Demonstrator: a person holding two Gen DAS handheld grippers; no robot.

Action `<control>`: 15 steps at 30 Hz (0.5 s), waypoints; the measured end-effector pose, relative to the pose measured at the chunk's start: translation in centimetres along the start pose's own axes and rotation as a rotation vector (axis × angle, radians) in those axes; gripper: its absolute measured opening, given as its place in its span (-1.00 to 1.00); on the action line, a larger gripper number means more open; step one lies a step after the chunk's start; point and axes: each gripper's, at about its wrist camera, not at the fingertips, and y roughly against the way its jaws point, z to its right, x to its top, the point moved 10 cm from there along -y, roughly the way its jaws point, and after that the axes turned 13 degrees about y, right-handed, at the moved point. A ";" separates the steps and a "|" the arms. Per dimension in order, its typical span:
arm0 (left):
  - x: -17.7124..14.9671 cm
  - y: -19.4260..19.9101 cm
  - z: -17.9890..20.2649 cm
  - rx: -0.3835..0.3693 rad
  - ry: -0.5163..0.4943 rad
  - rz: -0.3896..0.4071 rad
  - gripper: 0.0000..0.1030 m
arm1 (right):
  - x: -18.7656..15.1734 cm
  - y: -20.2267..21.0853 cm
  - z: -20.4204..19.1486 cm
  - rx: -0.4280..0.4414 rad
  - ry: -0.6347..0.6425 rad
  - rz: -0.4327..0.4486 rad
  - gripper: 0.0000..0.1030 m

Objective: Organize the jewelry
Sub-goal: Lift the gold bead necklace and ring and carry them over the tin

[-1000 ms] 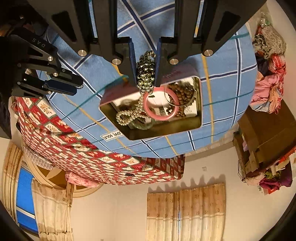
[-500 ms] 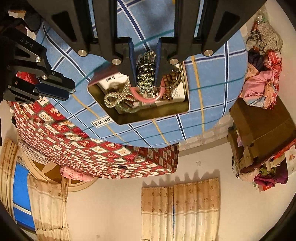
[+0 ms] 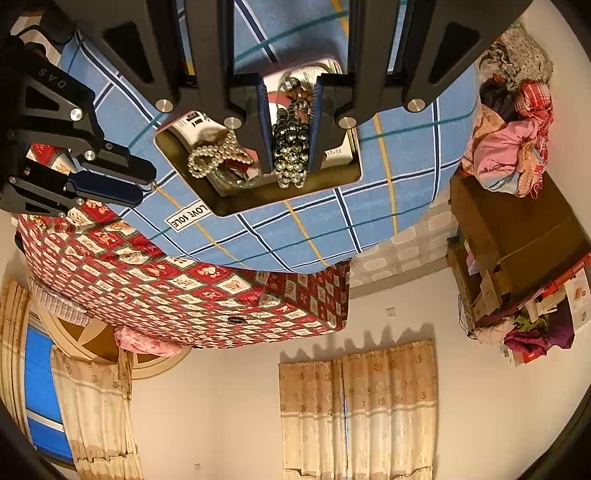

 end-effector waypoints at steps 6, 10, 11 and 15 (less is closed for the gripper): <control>0.6 -1.1 -0.5 0.008 0.021 -0.008 -0.65 | 1.0 -0.6 0.5 -0.004 0.000 0.010 -0.58; 0.7 -1.7 -0.3 0.012 0.023 -0.010 -0.65 | 1.4 -1.4 0.9 -0.006 -0.011 0.004 -0.58; 0.6 -1.7 -0.3 0.014 0.021 -0.010 -0.65 | 1.4 -1.7 1.0 -0.005 -0.013 0.002 -0.58; 0.7 -2.3 -0.3 0.018 0.026 -0.017 -0.65 | 1.5 -2.5 1.1 -0.006 -0.014 -0.007 -0.58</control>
